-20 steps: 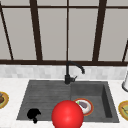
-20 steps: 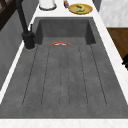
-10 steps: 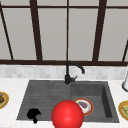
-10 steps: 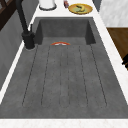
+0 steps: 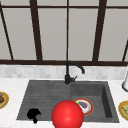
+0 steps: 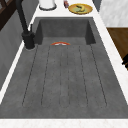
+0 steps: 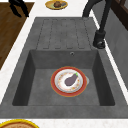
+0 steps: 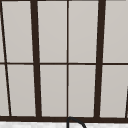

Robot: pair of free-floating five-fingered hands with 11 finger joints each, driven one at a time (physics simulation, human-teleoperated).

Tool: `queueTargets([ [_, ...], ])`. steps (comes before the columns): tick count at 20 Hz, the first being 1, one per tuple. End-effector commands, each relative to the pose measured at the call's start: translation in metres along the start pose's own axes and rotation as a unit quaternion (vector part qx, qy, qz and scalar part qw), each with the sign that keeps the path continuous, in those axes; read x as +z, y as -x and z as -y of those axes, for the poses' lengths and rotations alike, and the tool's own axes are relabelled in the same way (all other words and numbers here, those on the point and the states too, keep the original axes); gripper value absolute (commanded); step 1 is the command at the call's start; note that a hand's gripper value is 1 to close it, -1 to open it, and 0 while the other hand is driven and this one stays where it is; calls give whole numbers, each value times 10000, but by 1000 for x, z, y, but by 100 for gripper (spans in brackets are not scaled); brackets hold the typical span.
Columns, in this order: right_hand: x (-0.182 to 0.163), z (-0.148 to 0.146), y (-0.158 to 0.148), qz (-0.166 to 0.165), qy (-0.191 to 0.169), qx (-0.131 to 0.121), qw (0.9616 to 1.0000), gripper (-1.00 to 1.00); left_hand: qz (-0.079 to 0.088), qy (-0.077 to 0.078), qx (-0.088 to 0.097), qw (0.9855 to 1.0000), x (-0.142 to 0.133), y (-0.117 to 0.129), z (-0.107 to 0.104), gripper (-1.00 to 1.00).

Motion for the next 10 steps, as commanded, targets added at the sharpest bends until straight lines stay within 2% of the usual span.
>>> queueTargets([
  [1, 28, -16, 4, 140, -71, -117, 9998, -100, 0, 0, 0, 10000, 0, 0, 0, 0],
  [4, 47, -28, 1, 160, -72, -97, 9998, -100, 0, 0, 0, 10000, 0, 0, 0, 0],
  [10, 61, -41, -4, 482, -161, 32, 9987, -100, 0, 0, 0, 10000, 0, 0, 0, 0],
])
